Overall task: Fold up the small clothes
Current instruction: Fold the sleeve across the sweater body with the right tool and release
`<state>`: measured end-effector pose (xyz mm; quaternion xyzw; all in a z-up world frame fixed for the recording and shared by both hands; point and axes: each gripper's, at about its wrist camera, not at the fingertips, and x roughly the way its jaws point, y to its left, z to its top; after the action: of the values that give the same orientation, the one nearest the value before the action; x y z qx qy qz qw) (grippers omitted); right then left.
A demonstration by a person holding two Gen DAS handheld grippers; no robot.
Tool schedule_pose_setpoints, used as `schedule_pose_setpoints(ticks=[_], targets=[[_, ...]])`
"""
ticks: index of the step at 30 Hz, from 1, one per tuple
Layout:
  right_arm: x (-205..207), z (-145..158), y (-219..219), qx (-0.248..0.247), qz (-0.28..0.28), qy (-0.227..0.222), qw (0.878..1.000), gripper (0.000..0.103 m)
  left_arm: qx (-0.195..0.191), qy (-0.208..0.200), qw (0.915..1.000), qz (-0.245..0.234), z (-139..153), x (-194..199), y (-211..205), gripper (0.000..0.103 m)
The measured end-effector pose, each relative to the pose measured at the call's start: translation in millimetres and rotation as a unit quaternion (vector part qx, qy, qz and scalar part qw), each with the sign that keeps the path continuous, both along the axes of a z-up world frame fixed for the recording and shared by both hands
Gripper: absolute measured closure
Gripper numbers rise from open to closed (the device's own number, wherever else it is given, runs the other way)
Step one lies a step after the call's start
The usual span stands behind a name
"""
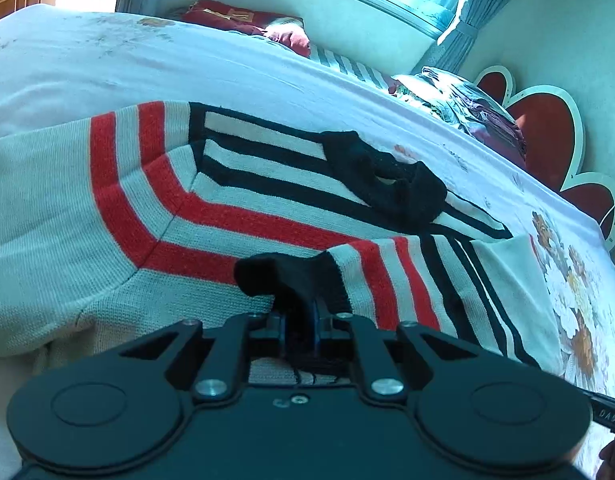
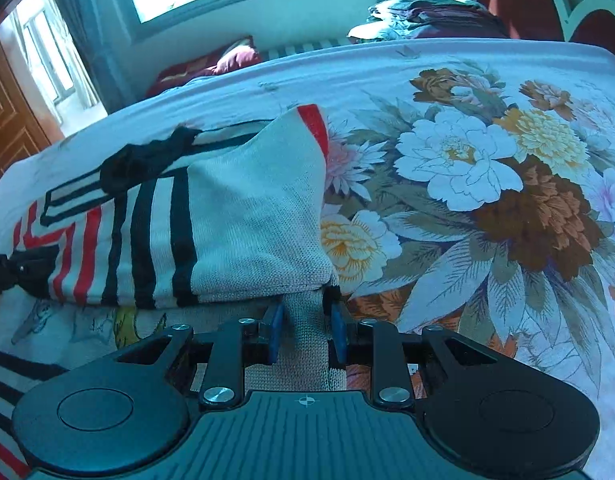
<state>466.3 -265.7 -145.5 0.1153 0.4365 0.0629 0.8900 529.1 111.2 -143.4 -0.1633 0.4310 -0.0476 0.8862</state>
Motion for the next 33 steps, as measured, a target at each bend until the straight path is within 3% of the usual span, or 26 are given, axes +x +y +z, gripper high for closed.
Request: schedule_pose_setpoints(ticks=[3,6,14,16,17,18,20,23,25,27,28,29,30,32,33], targets=[[6.7,-4.3,-2.2,-0.031,-0.023,-0.01,0.999,0.077,0.006,-0.002,1.0,-0.004,1.6,-1.0,-0.8,0.092],[9.8,-4.9,-8.0,-0.009,-0.053,-0.023,0.998,0.077,0.039,-0.019,0.999,0.013,8.5,-6.1,-0.9,0.093],[6.1,-2.3,-4.7,-0.034,-0.028,-0.025,0.999,0.077,0.072,-0.01,0.9973,-0.006,0.6,-3.3,-1.3,0.089],[-1.0,7.2,-10.6,-0.018,-0.021,-0.045,0.999,0.077,0.068,-0.011,0.9976,-0.009,1.3,-4.3,-0.6,0.081],[-5.6,13.6,-13.6,-0.011,-0.021,-0.061,0.998,0.077,0.064,-0.013,0.9978,-0.011,2.0,-5.7,-0.1,0.072],[-9.0,20.8,-16.1,-0.001,-0.021,-0.08,0.997,0.077,0.063,-0.018,0.9978,-0.009,3.4,-8.0,0.4,0.053],[-8.4,32.5,-22.2,0.032,-0.012,-0.115,0.993,0.077,0.069,-0.033,0.9971,0.003,7.2,-12.7,0.3,0.027],[18.2,42.8,-21.6,0.049,-0.008,-0.129,0.99,0.077,0.07,-0.037,0.9967,0.016,9.1,-11.3,2.6,0.03],[47.0,41.5,-21.5,0.051,-0.014,-0.121,0.991,0.077,0.058,-0.027,0.9975,0.028,6.5,-5.4,7.0,0.039],[78.0,32.9,-25.4,0.065,-0.018,-0.107,0.992,0.076,0.046,-0.022,0.9982,0.033,4.8,0.5,10.3,0.052],[92.8,27.3,-27.2,0.069,-0.022,-0.097,0.993,0.07,0.043,-0.02,0.9984,0.032,4.2,3.1,10.6,0.056],[106.9,20.6,-29.8,0.075,-0.028,-0.085,0.993,0.055,0.043,-0.019,0.9985,0.03,3.2,5.8,10.1,0.065],[118.4,13.4,-33.3,0.085,-0.034,-0.076,0.993,0.052,0.047,-0.017,0.9984,0.027,2.0,8.1,8.9,0.076],[136.5,1.2,-39.4,0.111,-0.037,-0.06,0.991,0.052,0.041,-0.019,0.9987,0.022,-0.6,10.5,9.0,0.093],[143.0,-3.8,-41.9,0.126,-0.034,-0.053,0.99,0.052,0.033,-0.022,0.999,0.022,-1.4,10.0,9.0,0.095]])
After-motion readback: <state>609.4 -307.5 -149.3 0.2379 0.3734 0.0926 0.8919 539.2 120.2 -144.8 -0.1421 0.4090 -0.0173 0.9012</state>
